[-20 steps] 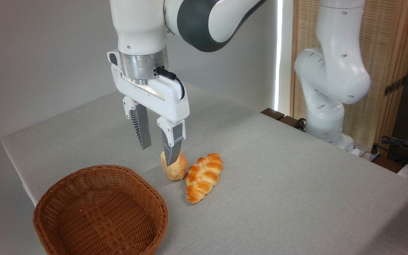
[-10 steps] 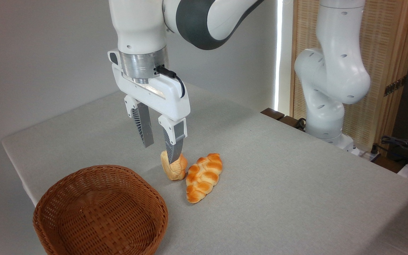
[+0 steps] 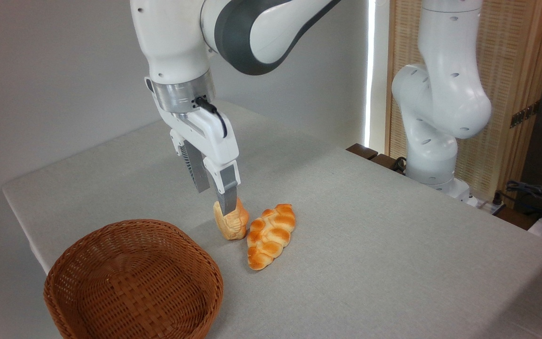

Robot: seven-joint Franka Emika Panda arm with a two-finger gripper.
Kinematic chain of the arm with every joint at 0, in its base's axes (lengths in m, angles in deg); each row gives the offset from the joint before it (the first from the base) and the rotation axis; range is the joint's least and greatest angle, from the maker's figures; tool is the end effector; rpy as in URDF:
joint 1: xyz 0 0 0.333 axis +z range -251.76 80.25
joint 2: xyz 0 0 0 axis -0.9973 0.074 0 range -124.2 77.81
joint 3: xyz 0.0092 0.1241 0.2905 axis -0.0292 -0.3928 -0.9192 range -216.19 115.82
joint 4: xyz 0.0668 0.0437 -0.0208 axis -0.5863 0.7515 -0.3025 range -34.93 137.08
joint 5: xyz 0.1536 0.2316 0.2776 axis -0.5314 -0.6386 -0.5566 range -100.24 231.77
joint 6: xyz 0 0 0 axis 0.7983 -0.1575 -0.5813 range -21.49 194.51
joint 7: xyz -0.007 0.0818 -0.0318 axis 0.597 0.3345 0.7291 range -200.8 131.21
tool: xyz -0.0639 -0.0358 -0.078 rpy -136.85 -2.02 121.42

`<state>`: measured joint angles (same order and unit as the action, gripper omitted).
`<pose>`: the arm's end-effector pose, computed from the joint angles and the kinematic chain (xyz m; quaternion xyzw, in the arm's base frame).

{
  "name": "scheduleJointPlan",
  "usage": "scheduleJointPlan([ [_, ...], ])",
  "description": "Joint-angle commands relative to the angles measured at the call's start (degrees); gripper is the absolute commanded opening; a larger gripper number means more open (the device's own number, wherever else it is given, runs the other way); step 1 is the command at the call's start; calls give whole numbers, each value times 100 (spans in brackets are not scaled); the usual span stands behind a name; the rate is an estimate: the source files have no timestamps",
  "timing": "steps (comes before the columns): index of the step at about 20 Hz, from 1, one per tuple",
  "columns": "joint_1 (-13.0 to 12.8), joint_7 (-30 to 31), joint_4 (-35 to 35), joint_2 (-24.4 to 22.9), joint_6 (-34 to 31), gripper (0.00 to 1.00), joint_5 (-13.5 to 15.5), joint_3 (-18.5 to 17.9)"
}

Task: Put bread into the basket
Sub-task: 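Lower the gripper around the round bread roll and close on it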

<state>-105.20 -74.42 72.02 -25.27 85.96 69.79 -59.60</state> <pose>0.5355 -0.0993 0.4950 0.9112 -0.4098 -0.0114 0.0406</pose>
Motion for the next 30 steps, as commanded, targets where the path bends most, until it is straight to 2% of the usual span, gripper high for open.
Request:
scheduleJointPlan([
  [1, -191, -203, 243, -30, 95, 100, -16, 10],
  [7, -209, -256, 305, 216, 157, 100, -104, 10],
  [10, -209, -256, 305, 303, 210, 100, -288, 27],
  [12, -235, -256, 305, 426, 219, 100, -289, 176],
  [16, -236, -256, 305, 480, 210, 100, -289, 185],
  [17, -236, -256, 305, 488, 210, 97, -289, 185],
  [18, -227, -256, 287, 497, 210, 84, -289, 185],
  [20, -218, -273, 270, 488, 210, 48, -289, 168],
  [21, -218, -291, 270, 480, 210, 45, -289, 168],
  [30, -218, -300, 252, 462, 184, 46, -271, 150],
])
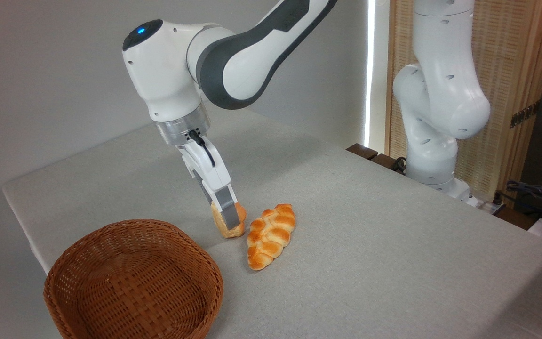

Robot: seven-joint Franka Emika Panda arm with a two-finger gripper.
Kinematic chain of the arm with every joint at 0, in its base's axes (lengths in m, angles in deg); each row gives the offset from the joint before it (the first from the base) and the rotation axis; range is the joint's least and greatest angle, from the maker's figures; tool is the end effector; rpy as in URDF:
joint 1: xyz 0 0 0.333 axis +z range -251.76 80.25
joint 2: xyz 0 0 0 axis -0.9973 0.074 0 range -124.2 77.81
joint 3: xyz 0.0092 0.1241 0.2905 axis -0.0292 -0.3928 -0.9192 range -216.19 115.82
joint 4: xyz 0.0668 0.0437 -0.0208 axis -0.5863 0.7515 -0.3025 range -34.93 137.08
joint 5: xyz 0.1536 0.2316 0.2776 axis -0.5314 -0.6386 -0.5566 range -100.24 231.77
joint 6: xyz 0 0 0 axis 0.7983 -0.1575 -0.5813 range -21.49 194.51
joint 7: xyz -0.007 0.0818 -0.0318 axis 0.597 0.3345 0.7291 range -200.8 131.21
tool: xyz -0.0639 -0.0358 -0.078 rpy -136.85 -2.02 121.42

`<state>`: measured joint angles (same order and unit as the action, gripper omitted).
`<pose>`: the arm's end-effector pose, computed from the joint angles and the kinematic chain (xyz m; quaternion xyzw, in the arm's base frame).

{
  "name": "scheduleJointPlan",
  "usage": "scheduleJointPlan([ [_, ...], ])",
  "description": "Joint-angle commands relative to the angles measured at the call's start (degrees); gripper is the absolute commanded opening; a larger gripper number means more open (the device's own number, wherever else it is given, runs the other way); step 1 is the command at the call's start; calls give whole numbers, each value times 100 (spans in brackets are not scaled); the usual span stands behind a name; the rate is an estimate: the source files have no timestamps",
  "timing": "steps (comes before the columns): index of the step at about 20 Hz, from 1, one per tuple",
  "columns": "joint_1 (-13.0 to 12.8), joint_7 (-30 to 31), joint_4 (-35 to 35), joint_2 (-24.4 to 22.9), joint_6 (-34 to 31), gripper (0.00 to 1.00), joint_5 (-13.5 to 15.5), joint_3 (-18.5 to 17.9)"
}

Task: Put bread into the basket
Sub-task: 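Lower the gripper around the round bread roll and close on it, then lift the held roll and carry it over the wicker basket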

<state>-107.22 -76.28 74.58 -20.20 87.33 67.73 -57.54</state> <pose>0.5328 -0.1373 0.4280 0.8851 -0.4590 -0.0703 0.0300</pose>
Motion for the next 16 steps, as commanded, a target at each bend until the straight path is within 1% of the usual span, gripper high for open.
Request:
scheduleJointPlan([
  [1, -15, -115, -4, -44, 29, 46, -65, -55],
  [5, 19, -88, -135, -97, -24, 50, 5, -82],
  [8, 46, -44, -451, -167, -68, 50, 242, -187],
  [10, 55, -79, -671, -159, 28, 50, 374, -257],
  [11, 55, -97, -698, -150, 115, 50, 444, -362],
  [12, 55, -97, -716, -159, 342, 51, 497, -398],
  [15, 55, -106, -698, -141, 1194, 51, 489, -416],
  [16, 55, -106, -689, -132, 1406, 55, 480, -416],
])
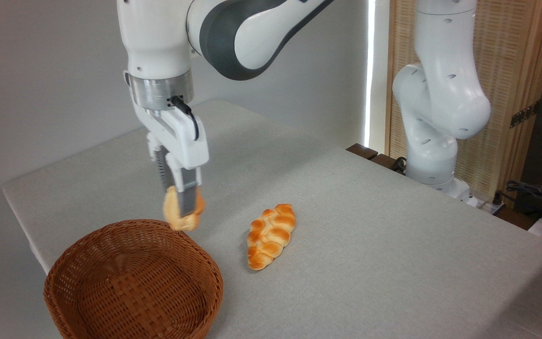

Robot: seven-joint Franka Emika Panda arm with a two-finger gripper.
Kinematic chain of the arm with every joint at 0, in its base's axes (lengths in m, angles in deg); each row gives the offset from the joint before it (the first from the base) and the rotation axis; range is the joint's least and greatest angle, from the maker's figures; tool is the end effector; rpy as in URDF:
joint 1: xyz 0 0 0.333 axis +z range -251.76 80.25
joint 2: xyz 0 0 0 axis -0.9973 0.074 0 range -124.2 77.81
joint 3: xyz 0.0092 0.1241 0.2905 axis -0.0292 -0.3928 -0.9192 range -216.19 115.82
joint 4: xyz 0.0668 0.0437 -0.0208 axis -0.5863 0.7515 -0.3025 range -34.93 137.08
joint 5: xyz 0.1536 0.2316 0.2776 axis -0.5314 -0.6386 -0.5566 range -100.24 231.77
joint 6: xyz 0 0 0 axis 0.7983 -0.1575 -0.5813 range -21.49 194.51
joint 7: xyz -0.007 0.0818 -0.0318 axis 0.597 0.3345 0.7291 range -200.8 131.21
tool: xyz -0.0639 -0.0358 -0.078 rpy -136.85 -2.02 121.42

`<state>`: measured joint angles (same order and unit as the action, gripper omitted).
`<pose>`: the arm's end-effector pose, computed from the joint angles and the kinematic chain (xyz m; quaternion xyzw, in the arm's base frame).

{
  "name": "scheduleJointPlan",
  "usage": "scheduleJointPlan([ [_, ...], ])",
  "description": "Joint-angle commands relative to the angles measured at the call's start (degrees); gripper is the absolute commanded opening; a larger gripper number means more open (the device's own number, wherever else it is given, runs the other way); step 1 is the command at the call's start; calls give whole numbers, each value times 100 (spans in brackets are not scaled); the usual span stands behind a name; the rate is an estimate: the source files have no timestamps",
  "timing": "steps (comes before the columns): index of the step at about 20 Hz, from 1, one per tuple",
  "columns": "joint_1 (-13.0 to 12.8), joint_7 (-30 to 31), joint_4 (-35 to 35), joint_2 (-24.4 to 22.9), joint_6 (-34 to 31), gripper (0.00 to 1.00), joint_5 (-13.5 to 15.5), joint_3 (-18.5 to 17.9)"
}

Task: Put bread into the basket
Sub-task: 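Lift the held roll and carry it over the wicker basket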

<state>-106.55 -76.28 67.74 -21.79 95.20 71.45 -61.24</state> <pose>0.5728 -0.1050 0.5124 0.9067 -0.4143 0.0760 0.0237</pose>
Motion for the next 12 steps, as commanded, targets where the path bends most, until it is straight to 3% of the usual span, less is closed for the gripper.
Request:
scheduleJointPlan([
  [1, -12, -106, -6, 44, 760, 66, 100, -81],
  [4, -12, -88, 3, 105, 981, 100, 82, -90],
  [12, -12, -35, 29, 115, 938, 100, 82, -90],
])
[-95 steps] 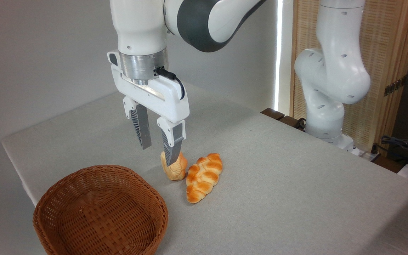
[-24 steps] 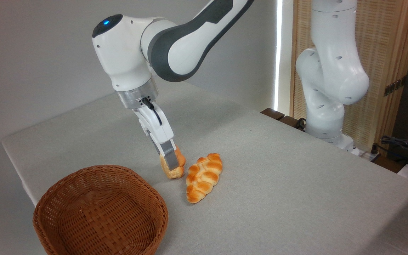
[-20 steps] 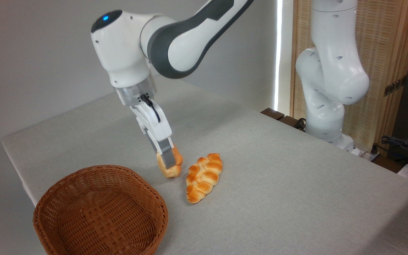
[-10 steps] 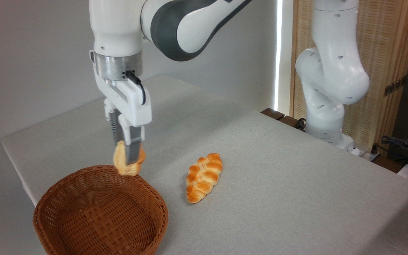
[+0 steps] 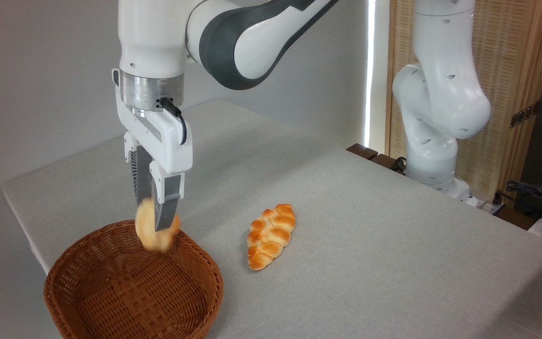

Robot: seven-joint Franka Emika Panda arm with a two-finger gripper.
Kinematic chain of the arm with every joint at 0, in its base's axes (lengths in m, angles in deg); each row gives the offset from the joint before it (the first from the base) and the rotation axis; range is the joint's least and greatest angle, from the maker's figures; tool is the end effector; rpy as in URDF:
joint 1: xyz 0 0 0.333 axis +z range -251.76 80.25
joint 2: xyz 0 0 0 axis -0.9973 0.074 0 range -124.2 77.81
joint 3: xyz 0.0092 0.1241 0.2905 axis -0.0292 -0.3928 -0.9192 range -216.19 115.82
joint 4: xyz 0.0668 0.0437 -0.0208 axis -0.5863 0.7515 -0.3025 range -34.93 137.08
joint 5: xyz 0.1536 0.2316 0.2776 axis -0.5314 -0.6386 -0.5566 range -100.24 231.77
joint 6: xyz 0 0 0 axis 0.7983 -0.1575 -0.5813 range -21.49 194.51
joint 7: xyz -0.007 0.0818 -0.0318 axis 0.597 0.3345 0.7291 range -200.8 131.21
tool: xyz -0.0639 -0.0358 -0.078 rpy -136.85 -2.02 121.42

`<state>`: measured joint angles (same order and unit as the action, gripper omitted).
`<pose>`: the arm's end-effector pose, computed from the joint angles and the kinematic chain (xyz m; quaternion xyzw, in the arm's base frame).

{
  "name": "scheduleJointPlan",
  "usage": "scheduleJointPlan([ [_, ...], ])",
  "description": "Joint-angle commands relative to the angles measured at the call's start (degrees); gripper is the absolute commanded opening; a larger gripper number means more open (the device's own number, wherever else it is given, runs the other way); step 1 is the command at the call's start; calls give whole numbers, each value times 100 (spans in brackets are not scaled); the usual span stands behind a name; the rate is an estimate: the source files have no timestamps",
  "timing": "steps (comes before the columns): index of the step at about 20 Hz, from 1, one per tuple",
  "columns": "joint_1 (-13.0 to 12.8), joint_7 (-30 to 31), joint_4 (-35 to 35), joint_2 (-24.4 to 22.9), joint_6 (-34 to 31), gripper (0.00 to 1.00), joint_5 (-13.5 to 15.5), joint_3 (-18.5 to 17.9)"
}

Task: Put bread into the basket
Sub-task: 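Open the gripper to drop the roll into the basket, then raise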

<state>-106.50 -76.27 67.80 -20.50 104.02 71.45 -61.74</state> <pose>0.5910 -0.1013 0.5153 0.9044 -0.4040 0.1375 0.0013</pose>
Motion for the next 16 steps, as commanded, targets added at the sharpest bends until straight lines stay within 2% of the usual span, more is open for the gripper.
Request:
scheduleJointPlan([
  [1, -17, -36, 24, -15, 56, 100, 82, -40],
  [6, -17, 60, 24, -58, -67, 100, 91, -40],
  [10, -17, 114, 7, -199, -1006, 100, 64, -84],
  [12, -26, 105, 7, -260, -1375, 100, 64, -233],
  [16, -26, 96, -11, -305, -1605, 100, -41, -277],
])
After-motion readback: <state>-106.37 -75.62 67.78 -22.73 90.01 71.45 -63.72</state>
